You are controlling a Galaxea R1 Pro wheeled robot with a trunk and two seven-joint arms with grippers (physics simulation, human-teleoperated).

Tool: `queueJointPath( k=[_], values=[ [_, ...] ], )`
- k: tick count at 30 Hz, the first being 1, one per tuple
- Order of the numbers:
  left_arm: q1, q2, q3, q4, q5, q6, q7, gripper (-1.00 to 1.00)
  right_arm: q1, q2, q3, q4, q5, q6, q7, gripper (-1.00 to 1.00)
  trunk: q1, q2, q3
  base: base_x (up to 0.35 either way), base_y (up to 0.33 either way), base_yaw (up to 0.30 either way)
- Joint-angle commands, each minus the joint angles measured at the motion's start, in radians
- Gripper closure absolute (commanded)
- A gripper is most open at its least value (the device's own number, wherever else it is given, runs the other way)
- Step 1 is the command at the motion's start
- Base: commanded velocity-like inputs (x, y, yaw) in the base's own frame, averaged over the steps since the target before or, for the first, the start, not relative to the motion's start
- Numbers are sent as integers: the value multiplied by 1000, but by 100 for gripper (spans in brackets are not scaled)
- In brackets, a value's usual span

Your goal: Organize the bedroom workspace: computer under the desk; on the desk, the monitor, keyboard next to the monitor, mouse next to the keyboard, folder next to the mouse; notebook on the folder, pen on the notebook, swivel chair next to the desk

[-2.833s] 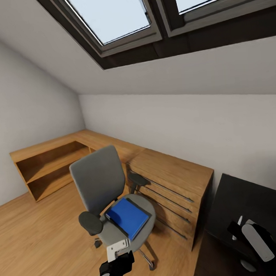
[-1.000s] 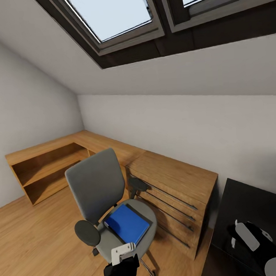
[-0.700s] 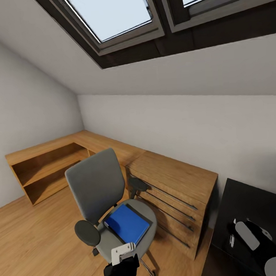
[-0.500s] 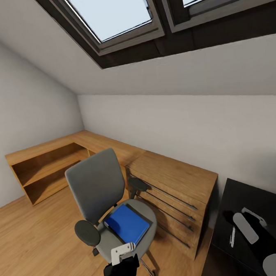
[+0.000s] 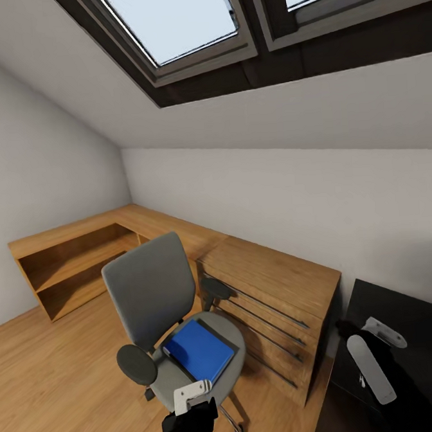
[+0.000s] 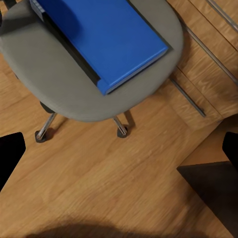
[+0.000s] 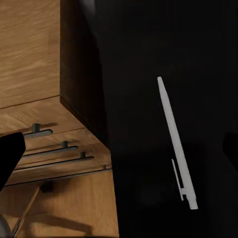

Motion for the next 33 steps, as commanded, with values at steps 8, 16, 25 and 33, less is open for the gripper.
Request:
queueJointPath(
  k=[8,16,25,33],
  values=[
    [-1,1,-1,-2,1,6,6,-100,3,10,48,-7,-3,4,-26,-100,0,-1,-1,0,0,159],
    [-1,1,2,-2,1,6,6,-100,3,11,72,-4,-3,3,-28,-100,0,-1,-1,0,0,264],
    [-1,6,10,0,1,6,6,-100,3,11,97,-1,-3,2,-26,-100,0,-1,-1,0,0,276],
    [-1,19,35,4,3,5,8,-100,3,11,115,8,-3,2,-25,-100,0,-1,-1,0,0,277]
  ],
)
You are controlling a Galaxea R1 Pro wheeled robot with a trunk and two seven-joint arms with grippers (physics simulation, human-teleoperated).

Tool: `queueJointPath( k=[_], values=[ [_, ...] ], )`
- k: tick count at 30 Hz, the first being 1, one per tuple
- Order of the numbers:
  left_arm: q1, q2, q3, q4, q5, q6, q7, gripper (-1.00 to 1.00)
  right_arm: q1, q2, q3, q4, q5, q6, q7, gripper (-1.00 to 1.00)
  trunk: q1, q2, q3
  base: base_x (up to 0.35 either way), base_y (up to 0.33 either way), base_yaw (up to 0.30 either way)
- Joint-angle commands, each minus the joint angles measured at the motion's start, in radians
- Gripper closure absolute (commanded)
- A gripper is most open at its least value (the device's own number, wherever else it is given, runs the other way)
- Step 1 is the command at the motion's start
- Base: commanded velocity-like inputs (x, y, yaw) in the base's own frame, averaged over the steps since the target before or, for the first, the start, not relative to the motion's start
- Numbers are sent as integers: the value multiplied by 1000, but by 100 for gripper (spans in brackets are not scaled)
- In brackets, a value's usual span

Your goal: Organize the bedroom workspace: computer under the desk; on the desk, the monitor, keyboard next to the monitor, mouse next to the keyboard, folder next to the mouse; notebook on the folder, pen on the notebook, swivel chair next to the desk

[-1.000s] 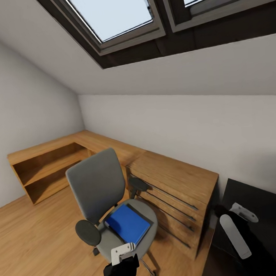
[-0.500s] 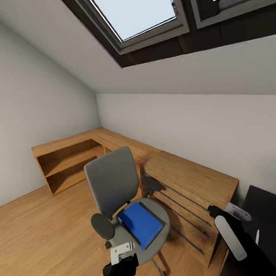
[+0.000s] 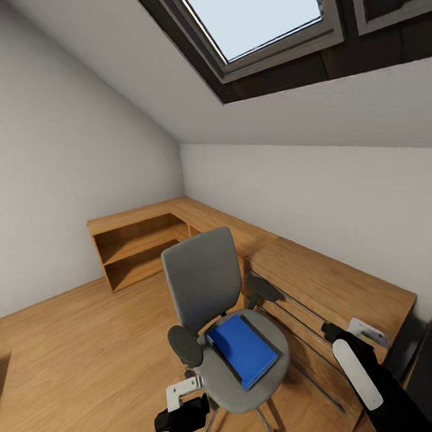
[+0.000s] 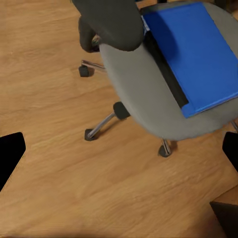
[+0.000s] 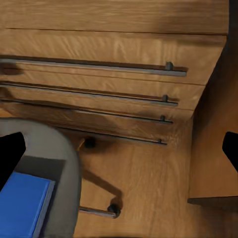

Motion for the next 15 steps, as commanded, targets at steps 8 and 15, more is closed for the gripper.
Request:
queueJointPath(
  k=[8,15],
  values=[
    [-2,35,60,1,3,6,6,-100,-1,-2,101,1,-4,4,-5,-100,0,-1,-1,0,0,277],
    [-2,38,108,32,6,6,5,-100,-1,-5,178,1,-2,6,-3,-100,0,-1,-1,0,0,277]
  ],
)
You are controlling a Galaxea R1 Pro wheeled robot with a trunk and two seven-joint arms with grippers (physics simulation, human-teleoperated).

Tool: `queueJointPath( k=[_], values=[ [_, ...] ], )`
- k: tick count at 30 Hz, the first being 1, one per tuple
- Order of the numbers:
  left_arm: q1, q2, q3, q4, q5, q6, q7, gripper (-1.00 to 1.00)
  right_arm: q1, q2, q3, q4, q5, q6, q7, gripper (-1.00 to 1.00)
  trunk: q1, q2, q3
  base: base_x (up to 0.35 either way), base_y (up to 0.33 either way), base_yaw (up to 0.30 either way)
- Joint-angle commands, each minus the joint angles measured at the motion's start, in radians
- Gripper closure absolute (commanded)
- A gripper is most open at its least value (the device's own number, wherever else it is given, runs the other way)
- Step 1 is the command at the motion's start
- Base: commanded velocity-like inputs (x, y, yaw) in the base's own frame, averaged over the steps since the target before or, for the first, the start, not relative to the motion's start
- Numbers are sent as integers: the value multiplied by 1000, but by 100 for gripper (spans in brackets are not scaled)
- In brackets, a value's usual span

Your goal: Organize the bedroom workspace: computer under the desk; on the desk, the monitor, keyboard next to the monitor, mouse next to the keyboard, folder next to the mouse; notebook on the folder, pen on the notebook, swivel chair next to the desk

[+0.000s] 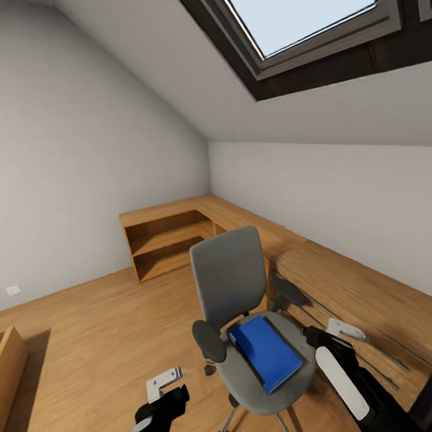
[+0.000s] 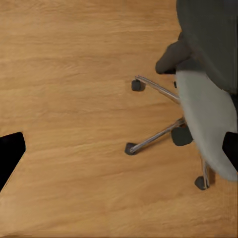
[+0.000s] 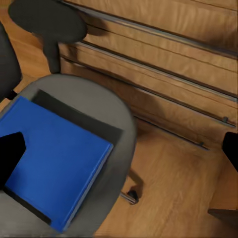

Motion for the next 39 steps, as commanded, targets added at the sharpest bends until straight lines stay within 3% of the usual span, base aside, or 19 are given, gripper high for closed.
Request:
queueJointPath(
  k=[1,2,6,15,39],
  values=[
    [-2,1,11,5,2,6,6,-100,-1,-2,14,-2,-5,4,-7,-100,0,-1,-1,0,0,277],
    [-2,1,70,21,4,6,3,-100,-1,-3,46,-2,-4,4,-6,-100,0,-1,-1,0,0,277],
    [-2,0,91,27,5,6,1,-100,-1,-3,57,-2,-4,3,-6,-100,0,-1,-2,0,0,272],
    [-2,0,103,31,5,6,-2,-100,-1,-5,61,-2,-3,3,-6,-100,0,-1,-2,10,0,100],
    [-2,1,112,31,-1,6,4,-100,-1,-5,55,-9,-7,1,-8,-100,0,-1,-2,153,0,2]
  ],
)
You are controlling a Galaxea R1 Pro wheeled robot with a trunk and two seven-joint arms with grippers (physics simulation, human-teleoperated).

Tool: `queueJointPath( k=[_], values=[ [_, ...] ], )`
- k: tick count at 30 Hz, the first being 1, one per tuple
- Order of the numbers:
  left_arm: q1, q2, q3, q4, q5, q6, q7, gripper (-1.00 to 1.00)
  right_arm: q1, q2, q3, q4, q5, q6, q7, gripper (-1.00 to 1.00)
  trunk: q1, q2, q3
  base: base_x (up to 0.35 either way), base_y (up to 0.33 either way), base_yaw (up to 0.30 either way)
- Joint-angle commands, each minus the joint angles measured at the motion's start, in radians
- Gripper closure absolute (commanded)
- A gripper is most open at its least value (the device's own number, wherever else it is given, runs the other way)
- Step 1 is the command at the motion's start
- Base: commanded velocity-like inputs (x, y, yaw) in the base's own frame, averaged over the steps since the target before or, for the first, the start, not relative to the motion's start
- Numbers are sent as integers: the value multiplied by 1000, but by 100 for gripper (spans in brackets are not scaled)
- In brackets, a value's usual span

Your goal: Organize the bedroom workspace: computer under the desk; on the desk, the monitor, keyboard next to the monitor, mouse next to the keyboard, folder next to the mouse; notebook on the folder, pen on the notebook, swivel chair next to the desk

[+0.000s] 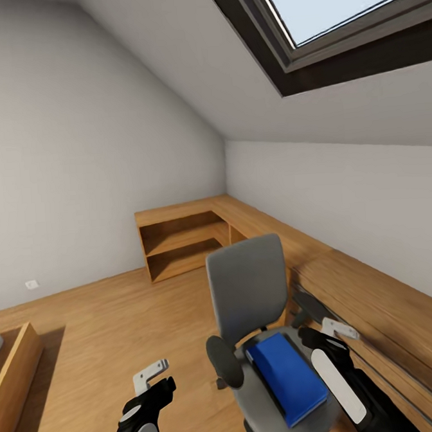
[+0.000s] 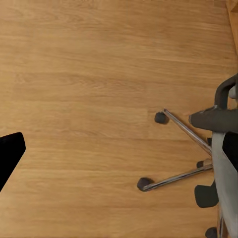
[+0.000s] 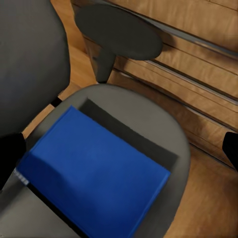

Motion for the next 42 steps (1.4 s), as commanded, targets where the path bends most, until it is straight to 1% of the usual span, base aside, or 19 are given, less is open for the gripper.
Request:
queueJointPath(
  k=[1,7,10,13,14,17,18,19,20,21,24,27,30,42],
  values=[
    [-1,1,-2,-2,1,6,5,-100,-1,-1,3,-1,-5,4,-7,-100,0,-1,-1,263,0,0],
    [-1,1,-2,-13,1,7,0,-100,-1,-2,1,4,-5,4,-5,-100,0,-1,-1,107,0,0],
    [-1,1,-1,-28,3,8,0,-100,-1,-7,1,5,-4,4,-3,-100,0,-1,-1,21,0,0],
    [-1,2,22,-55,5,8,7,-100,-1,-15,0,32,-3,3,39,-100,0,-1,-1,9,0,0],
    [-1,2,41,-62,5,8,17,-100,-1,-18,-3,55,-3,3,74,-100,0,-1,-1,4,0,0],
    [-1,2,70,-68,6,8,35,-100,-1,-28,-16,85,-3,2,132,-100,0,-1,-1,3,0,0],
    [-1,2,78,-70,6,8,42,-100,-1,-32,-24,92,-3,2,150,-100,4,-8,-5,2,0,0],
    [-1,2,90,-72,6,8,54,-100,-1,-38,-48,103,-3,2,179,-100,8,-15,-8,1,0,0],
    [-1,1,95,-72,6,8,59,-100,-1,-39,-62,106,-3,2,190,-100,12,-22,-11,0,0,0],
    [-1,1,101,-73,6,8,66,-100,-1,-42,-84,111,-4,2,206,-100,16,-29,-14,0,0,0],
    [-1,0,108,-74,6,8,73,-100,-1,-43,-107,117,-4,2,224,-100,27,-50,-23,0,0,0],
    [-1,-1,112,-75,6,8,78,-100,-1,-44,-122,119,-6,2,236,-100,39,-71,-33,0,0,0],
    [-1,0,112,-75,6,8,79,-100,-1,-45,-128,119,-7,2,238,-100,50,-92,-42,0,0,0],
    [-1,-1,112,-75,7,8,79,-100,-1,-46,-127,123,-4,0,249,-100,96,-176,-80,0,0,0]
  ],
)
